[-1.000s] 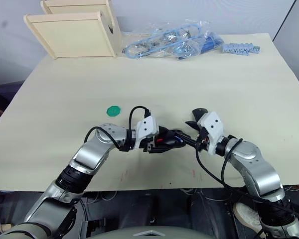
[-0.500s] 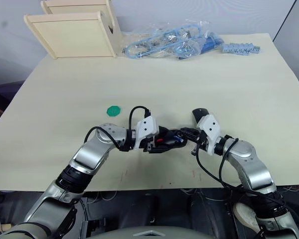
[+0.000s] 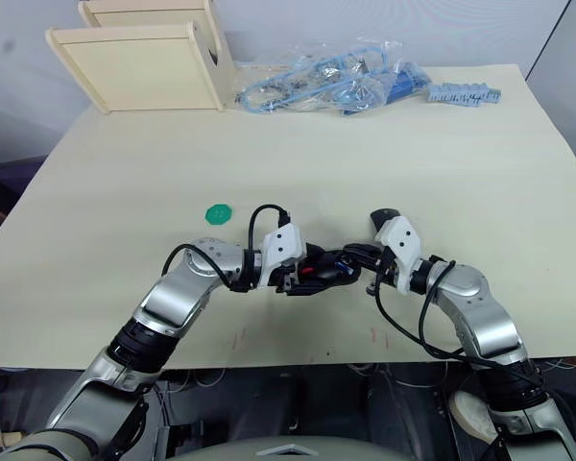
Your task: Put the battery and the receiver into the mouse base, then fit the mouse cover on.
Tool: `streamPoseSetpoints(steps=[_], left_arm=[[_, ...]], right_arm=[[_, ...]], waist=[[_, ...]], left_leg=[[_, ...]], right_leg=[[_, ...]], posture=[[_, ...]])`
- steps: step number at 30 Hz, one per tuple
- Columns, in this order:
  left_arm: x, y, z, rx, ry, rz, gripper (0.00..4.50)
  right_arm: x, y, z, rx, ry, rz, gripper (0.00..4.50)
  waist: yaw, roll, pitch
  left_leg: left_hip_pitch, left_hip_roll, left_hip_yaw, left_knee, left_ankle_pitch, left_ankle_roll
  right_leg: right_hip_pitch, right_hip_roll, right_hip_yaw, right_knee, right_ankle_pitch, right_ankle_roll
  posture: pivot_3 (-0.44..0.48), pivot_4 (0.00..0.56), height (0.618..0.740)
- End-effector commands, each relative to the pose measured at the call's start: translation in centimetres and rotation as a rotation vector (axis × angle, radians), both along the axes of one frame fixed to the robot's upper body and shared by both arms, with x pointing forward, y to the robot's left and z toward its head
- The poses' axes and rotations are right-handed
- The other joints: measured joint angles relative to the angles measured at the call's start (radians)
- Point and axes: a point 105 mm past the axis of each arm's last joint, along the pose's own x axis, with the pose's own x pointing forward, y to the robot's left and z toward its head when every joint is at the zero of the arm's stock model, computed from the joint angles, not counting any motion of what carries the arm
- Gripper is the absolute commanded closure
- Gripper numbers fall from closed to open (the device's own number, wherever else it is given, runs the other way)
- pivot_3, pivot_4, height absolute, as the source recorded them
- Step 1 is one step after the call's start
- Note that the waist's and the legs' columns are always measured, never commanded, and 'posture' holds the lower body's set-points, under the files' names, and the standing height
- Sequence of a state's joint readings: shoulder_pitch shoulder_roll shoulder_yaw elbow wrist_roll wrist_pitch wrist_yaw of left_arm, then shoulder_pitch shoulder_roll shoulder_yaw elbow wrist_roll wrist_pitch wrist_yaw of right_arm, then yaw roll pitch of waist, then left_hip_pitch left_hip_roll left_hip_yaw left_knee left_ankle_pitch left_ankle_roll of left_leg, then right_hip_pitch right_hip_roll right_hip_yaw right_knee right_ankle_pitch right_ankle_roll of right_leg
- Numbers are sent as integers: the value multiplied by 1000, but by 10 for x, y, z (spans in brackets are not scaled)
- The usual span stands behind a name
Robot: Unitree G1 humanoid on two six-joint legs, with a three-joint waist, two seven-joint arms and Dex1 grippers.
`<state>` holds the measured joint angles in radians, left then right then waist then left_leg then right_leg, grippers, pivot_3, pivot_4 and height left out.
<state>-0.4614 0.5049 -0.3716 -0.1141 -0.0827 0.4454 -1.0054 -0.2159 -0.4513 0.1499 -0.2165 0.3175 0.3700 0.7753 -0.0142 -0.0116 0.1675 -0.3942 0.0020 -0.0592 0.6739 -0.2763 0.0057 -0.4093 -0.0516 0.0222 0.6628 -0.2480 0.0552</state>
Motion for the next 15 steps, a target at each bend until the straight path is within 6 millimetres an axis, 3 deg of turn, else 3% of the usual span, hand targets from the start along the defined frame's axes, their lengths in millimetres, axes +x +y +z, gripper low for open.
streamPoseSetpoints(steps=[1,15], left_arm=[[-2,1,-8,21,17,10,1625],[-2,1,-7,18,15,11,1625]], right_arm=[[-1,3,4,9,-7,9,4425],[1,4,-15,-57,49,-1,4425]], waist=[[0,0,0],[0,0,0]], left_leg=[[0,0,0,0,0,0],[0,0,0,0,0,0]], right_leg=[[0,0,0,0,0,0],[0,0,0,0,0,0]], posture=[[0,150,740],[0,150,740]])
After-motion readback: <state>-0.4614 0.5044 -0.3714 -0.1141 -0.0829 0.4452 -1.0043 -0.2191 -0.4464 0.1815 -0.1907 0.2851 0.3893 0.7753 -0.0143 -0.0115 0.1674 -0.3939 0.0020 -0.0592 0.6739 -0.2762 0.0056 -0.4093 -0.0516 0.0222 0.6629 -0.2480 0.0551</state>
